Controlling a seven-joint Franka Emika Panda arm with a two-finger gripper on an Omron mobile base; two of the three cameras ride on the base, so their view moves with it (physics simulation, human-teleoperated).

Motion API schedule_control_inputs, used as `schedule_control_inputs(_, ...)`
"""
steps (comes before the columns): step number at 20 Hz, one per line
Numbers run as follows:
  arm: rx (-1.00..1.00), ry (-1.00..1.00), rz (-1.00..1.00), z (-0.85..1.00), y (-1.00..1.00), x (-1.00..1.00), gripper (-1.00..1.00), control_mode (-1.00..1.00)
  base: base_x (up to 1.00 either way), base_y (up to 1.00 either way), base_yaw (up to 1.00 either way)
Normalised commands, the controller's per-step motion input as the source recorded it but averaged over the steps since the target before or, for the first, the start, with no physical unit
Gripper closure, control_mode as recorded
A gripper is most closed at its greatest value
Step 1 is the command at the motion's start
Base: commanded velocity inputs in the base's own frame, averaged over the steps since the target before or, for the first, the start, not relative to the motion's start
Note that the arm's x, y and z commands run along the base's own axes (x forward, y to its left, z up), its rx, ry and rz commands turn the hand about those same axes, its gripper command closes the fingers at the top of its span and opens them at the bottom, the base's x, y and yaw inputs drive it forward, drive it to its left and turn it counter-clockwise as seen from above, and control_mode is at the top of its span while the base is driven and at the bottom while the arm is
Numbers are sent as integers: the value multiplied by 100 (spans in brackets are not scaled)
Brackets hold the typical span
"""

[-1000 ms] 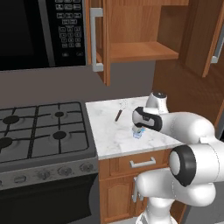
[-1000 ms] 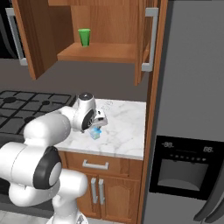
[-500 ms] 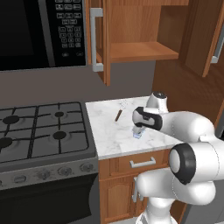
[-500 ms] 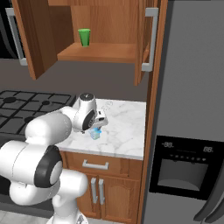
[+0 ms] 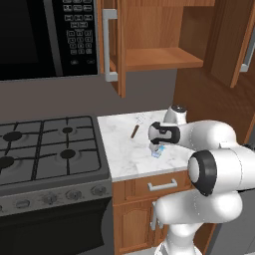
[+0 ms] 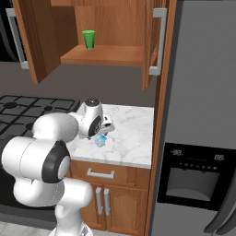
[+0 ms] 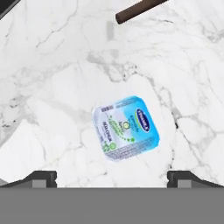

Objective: Pick the bar and yogurt from the counter and place them in the cabinets closest to them.

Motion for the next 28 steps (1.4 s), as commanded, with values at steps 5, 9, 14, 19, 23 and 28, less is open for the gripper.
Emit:
schedule_control_inputs(5, -2, 3, 0, -20, 0, 22, -100, -100, 0, 0, 0)
schedule_control_inputs(9, -3, 6, 0, -30, 0, 9, -100, -100, 0, 0, 0)
schedule_control_inputs(14, -3, 7, 1, -31, 0, 8, -100, -100, 0, 0, 0)
schedule_control_inputs(19, -2, 5, 1, -25, 0, 12, -100, -100, 0, 0, 0)
schedule_control_inputs(23, 0, 1, 1, -9, 0, 10, -100, -100, 0, 0, 0)
schedule_control_inputs(28, 0, 0, 0, 1, -1, 0, -100, -100, 0, 0, 0)
